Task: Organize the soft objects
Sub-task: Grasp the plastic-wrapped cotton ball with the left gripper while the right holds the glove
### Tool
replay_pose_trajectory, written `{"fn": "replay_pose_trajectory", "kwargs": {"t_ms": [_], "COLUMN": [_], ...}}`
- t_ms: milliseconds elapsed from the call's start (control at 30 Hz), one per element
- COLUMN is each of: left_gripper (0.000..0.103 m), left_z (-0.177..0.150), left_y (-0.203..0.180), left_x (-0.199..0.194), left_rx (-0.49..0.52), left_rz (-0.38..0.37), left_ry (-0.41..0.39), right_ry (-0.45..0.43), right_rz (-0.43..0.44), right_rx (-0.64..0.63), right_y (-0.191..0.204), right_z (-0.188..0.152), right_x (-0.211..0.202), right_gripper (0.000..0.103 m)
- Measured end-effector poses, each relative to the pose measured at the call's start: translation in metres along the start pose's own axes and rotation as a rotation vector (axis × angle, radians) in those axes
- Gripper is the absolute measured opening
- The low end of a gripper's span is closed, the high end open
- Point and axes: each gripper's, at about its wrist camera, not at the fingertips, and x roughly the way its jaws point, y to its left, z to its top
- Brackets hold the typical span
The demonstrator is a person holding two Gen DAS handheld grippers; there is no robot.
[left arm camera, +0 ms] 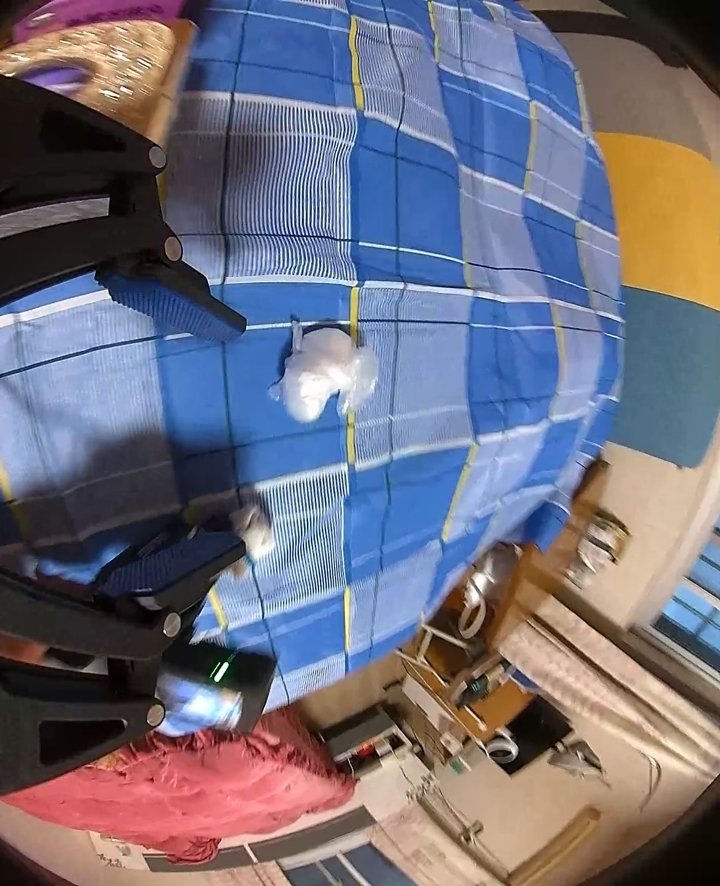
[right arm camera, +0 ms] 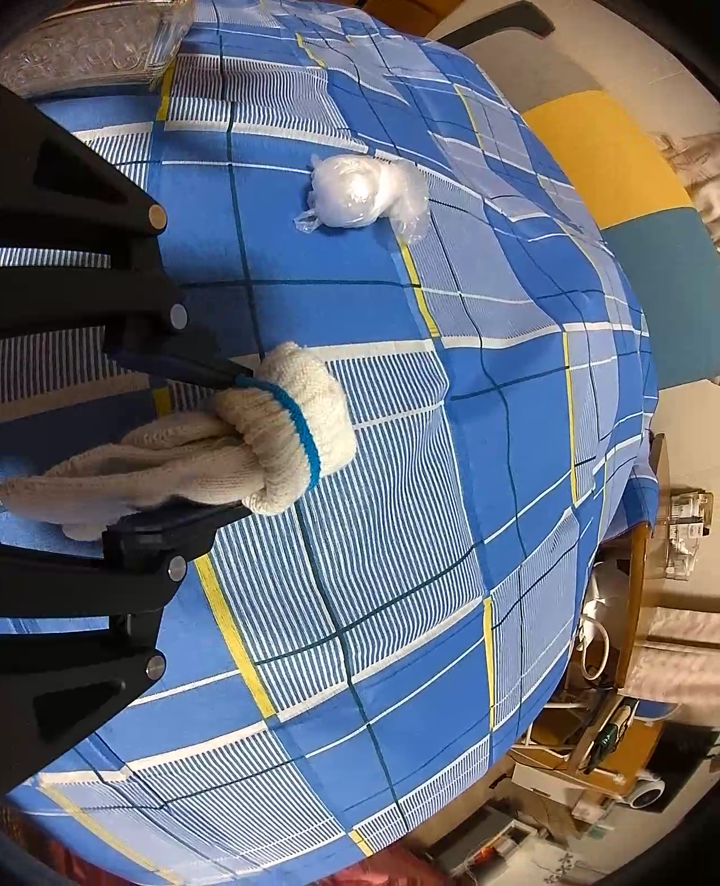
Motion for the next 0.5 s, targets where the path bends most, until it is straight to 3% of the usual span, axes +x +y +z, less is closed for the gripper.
{"fn": "replay_pose_trajectory", "kwargs": {"t_ms": [200, 400, 500], "left_gripper": [0.073, 0.074, 0.08], "left_z": [0.019, 0.034, 0.041], "left_y": [0.02, 0.021, 0.018], "left_x": [0.059, 0.076, 0.083], "left_rx": [-0.084, -0.045, -0.006], "left_rz": [0.024, 0.051, 0.056], "left_ry": [0.092, 0.042, 0.026], "right_ry": [0.017, 0.029, 0.032], "right_rz": [-0.01, 0.001, 0.0], "right_rx": [0.002, 0.017, 0.016], "right_y": [0.001, -0.001, -0.001], "right_z": [0.002, 0.004, 0.004], "right_x": [0.002, 0.003, 0.003], "right_gripper": [0.041, 0.041, 0.042]}}
